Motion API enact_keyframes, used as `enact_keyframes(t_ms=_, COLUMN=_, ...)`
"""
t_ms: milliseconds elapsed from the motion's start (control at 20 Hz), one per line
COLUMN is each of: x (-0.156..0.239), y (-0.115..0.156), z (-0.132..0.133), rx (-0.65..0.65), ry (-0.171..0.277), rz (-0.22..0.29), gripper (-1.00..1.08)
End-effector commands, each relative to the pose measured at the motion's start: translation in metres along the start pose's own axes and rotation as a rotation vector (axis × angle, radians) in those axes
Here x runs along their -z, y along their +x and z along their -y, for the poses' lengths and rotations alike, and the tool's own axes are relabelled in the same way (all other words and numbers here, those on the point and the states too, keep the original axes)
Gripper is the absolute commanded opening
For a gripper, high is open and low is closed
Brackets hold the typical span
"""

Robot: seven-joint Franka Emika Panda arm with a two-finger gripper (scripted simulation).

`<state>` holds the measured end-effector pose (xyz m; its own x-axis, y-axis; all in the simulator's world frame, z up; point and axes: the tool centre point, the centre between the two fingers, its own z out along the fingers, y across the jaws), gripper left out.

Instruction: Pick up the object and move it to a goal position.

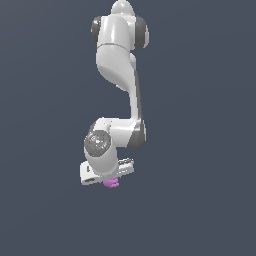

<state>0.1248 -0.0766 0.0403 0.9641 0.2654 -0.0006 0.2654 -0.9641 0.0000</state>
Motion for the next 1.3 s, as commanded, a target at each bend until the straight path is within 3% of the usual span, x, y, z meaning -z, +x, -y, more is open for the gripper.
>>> enact_keyframes(t_ms=0, x=0.001, y=0.000, z=0.005, rx=0.001, ry=0.000, rz=-0.001, gripper=-1.00)
enact_keyframes(t_ms=450, x=0.013, y=-0.002, z=0.055, rx=0.001, ry=0.000, rz=-0.001, gripper=-1.00)
enact_keyframes(t_ms=1250, x=0.053, y=-0.007, z=0.237, rx=0.001, ry=0.000, rz=0.000, gripper=-1.00)
